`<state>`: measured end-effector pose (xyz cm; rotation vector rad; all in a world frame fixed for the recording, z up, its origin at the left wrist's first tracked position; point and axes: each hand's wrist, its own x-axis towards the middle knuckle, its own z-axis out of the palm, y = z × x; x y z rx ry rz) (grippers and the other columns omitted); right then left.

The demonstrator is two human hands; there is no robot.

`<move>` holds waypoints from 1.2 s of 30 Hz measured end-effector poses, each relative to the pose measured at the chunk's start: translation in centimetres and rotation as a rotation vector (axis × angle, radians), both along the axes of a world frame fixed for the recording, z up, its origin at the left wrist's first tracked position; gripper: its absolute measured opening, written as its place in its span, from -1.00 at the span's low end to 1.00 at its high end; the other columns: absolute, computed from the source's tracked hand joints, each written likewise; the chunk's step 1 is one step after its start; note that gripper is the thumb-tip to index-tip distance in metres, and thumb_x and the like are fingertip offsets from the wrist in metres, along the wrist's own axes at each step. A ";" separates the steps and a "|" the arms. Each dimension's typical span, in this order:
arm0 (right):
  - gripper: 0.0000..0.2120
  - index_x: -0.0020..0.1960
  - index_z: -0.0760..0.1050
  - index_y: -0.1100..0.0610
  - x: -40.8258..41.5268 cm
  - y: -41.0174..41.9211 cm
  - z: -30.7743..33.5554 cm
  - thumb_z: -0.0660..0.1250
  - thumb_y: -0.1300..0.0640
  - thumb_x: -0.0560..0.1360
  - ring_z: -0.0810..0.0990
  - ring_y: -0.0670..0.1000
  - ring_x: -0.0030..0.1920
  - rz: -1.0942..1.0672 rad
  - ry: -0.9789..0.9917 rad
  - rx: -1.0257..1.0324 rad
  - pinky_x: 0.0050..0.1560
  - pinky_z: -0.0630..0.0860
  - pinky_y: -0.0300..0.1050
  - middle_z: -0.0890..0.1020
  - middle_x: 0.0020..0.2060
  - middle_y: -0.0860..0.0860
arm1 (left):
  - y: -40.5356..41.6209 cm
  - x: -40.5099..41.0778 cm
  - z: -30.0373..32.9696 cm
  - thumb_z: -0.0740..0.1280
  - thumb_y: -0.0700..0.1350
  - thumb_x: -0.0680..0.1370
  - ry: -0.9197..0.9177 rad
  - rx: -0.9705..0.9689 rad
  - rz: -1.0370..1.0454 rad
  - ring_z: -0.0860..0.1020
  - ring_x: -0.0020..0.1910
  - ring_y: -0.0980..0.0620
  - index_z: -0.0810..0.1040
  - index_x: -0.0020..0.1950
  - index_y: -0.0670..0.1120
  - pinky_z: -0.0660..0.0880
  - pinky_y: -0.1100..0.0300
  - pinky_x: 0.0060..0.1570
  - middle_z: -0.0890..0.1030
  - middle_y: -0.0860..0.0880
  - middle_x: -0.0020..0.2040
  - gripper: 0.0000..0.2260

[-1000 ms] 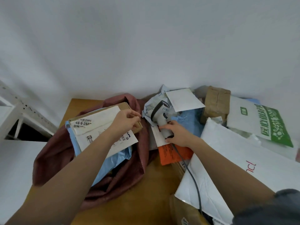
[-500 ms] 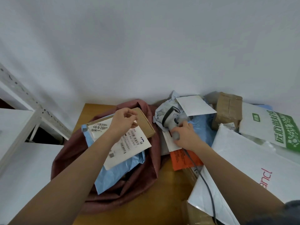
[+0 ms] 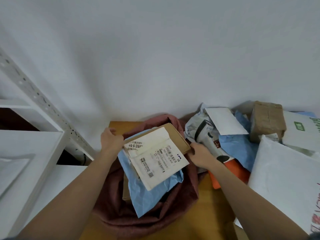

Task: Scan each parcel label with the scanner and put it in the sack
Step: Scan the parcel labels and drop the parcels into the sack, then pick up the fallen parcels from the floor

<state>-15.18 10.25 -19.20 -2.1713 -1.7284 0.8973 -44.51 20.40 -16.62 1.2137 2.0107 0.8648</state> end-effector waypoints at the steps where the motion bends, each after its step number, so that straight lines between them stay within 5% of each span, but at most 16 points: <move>1: -0.88 0.01 0.44 0.30 -0.2 -0.2 -0.3 0.21 0.30 0.50 0.55 0.24 0.04 -0.011 0.019 -0.019 -0.02 0.49 0.00 0.57 0.01 0.24 | 0.2 -0.7 -0.9 0.28 -0.31 0.45 0.014 -0.075 -0.007 0.52 0.05 -0.12 0.46 0.26 -0.18 0.46 0.08 -0.11 0.51 -0.15 0.18 -0.63; 4: -0.85 0.06 0.44 0.27 -0.3 -0.8 -0.6 0.20 0.25 0.53 0.53 0.20 0.06 -0.013 0.019 -0.079 -0.01 0.46 -0.03 0.58 0.04 0.24 | 0.5 -2.5 -3.6 0.30 -0.31 0.46 -0.009 -0.194 -0.043 0.50 0.04 -0.11 0.48 0.28 -0.21 0.43 0.10 -0.10 0.53 -0.18 0.20 -0.62; 8: -0.79 0.09 0.36 0.14 -0.2 -1.2 -0.9 0.29 0.10 0.50 0.46 -0.07 -0.14 -0.056 0.089 -0.153 -0.28 0.32 -0.23 0.48 -0.12 -0.04 | 0.3 -3.7 -5.7 0.31 -0.27 0.50 0.004 -0.245 -0.128 0.53 -0.19 -0.09 0.59 0.00 -0.28 0.39 0.17 -0.29 0.61 -0.26 -0.04 -0.88; 10: -0.66 0.09 0.29 0.15 -0.4 -1.0 -1.3 0.38 0.13 0.44 0.41 -0.11 -0.19 -0.097 0.128 -0.162 -0.38 0.26 -0.29 0.44 -0.14 -0.02 | 0.1 -3.8 -6.5 0.32 -0.29 0.51 0.062 -0.306 -0.175 0.58 -0.06 -0.18 0.57 -0.04 -0.28 0.44 0.11 -0.18 0.61 -0.27 -0.03 -0.92; 14: -0.55 0.10 0.19 0.19 -1.3 -0.7 -3.2 0.42 0.14 0.41 0.44 0.03 -0.12 -0.054 0.064 -0.121 -0.39 0.22 -0.28 0.45 -0.08 0.11 | -0.8 -4.0 -8.4 0.42 -0.22 0.43 0.233 -0.434 -0.195 0.56 0.14 -0.19 0.46 0.27 -0.20 0.50 0.04 0.09 0.58 -0.22 0.15 -0.58; 17: -0.57 0.20 0.35 0.23 -1.6 -0.4 -3.5 0.38 0.18 0.38 0.52 0.03 0.00 -0.055 0.163 -0.062 -0.19 0.40 -0.35 0.54 -0.01 0.05 | -1.4 -4.5 -9.6 0.33 -0.18 0.52 0.285 -0.390 -0.236 0.58 0.07 -0.20 0.56 0.16 -0.20 0.52 0.03 0.02 0.62 -0.22 0.09 -0.76; 19: -0.70 0.09 0.50 0.18 -1.4 -0.1 -3.2 0.39 0.21 0.37 0.57 0.03 0.04 -0.071 0.204 -0.035 -0.19 0.40 -0.42 0.58 -0.06 -0.02 | -1.4 -4.7 -10.1 0.28 -0.24 0.54 0.142 -0.356 -0.141 0.58 0.10 -0.26 0.57 0.18 -0.24 0.55 -0.03 0.05 0.62 -0.25 0.08 -0.76; 22: -0.71 0.11 0.52 0.27 -0.5 0.8 -2.1 0.29 0.39 0.40 0.58 0.15 0.06 -0.137 0.161 -0.009 -0.05 0.50 -0.09 0.64 -0.01 0.14 | -0.9 -4.7 -9.1 0.23 -0.28 0.57 0.140 -0.251 -0.004 0.57 0.08 -0.32 0.59 0.01 -0.31 0.41 0.18 -0.27 0.58 -0.15 -0.21 -0.83; 24: -0.70 0.10 0.50 0.27 0.1 1.3 -1.0 0.20 0.43 0.41 0.58 0.20 0.03 -0.200 0.129 0.064 -0.08 0.48 -0.05 0.64 -0.04 0.19 | -0.6 -4.6 -7.8 0.17 -0.28 0.59 0.197 -0.170 0.043 0.54 0.04 -0.34 0.49 -0.16 -0.25 0.34 0.14 -0.23 0.56 -0.25 -0.16 -0.83; 26: -0.72 0.04 0.54 0.27 0.6 1.8 0.0 0.15 0.44 0.43 0.58 0.22 0.03 -0.244 0.078 0.150 -0.10 0.44 -0.09 0.65 -0.06 0.20 | -0.4 -4.6 -6.1 0.13 -0.22 0.61 0.214 -0.065 0.131 0.52 -0.03 -0.28 0.42 -0.11 -0.18 0.33 0.05 -0.16 0.56 -0.32 -0.02 -0.87; 30: -0.60 0.23 0.56 0.28 0.8 2.4 1.9 0.14 0.43 0.47 0.53 0.17 0.24 -0.307 0.041 0.189 0.23 0.43 -0.07 0.58 0.24 0.20 | 0.1 -4.4 -3.5 0.08 -0.19 0.64 0.222 0.084 0.170 0.50 0.00 -0.29 0.45 0.04 -0.23 0.29 0.02 -0.12 0.53 -0.33 0.03 -0.82; 36: -0.57 0.30 0.50 0.26 -0.2 2.7 6.0 0.15 0.39 0.47 0.50 0.21 0.21 -0.428 -0.066 0.406 0.21 0.38 -0.01 0.48 0.25 0.19 | -0.1 -3.1 1.1 0.06 -0.19 0.65 0.245 0.288 0.290 0.42 -0.19 -0.12 0.44 0.05 -0.23 0.23 0.11 -0.19 0.46 -0.14 -0.15 -0.81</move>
